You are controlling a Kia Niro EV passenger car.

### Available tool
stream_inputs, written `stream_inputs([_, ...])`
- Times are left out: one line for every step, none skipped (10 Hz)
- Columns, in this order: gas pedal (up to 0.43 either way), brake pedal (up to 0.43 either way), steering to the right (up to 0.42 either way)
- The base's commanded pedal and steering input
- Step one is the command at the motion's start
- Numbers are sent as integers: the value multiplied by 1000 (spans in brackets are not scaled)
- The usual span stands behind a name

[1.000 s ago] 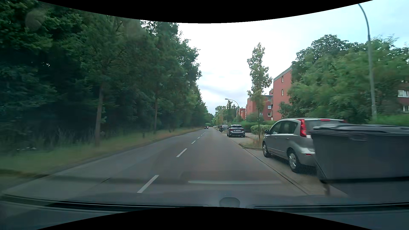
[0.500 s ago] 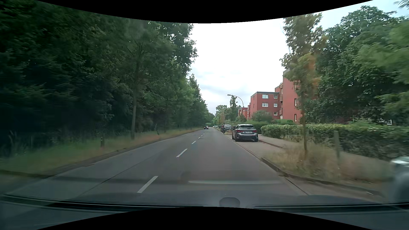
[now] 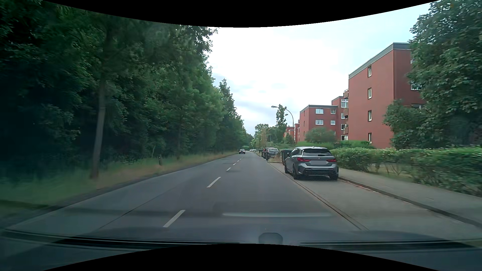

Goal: Follow the waypoints while adhering to traffic rules and regulations

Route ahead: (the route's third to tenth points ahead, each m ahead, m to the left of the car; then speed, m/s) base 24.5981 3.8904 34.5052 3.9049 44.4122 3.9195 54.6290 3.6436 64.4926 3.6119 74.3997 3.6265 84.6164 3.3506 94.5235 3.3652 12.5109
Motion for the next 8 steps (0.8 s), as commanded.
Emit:
stream_inputs([169, 0, 1])
stream_inputs([169, 0, 1])
stream_inputs([169, 0, 1])
stream_inputs([169, 0, 1])
stream_inputs([169, 0, 1])
stream_inputs([169, 0, 0])
stream_inputs([169, 0, 0])
stream_inputs([169, 0, 1])
